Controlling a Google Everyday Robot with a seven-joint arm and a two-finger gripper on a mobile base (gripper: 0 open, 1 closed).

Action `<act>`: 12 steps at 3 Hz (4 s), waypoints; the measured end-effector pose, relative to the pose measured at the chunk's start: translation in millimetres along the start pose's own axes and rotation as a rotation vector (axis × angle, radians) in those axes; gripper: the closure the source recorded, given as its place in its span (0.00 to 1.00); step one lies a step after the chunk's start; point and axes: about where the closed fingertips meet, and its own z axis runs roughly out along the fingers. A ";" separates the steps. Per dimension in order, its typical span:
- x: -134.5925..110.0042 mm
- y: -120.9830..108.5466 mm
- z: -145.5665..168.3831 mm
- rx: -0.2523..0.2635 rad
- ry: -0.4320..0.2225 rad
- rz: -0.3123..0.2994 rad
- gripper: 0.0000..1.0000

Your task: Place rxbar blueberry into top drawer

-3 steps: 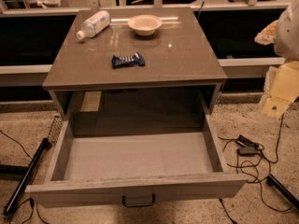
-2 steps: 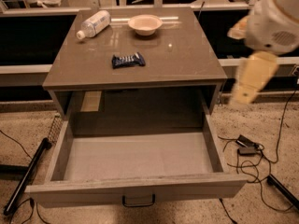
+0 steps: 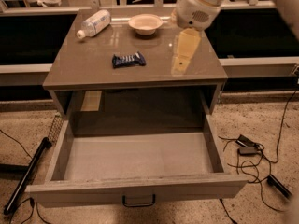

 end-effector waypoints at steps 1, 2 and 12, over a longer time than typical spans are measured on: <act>-34.1 -53.6 42.5 -0.042 -0.020 -0.031 0.00; -45.6 -79.3 72.9 -0.062 -0.048 -0.007 0.00; -96.5 -108.3 192.0 -0.176 -0.169 0.086 1.00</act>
Offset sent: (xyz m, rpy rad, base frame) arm 0.1231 0.0782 -0.0516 0.0582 0.1214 0.0325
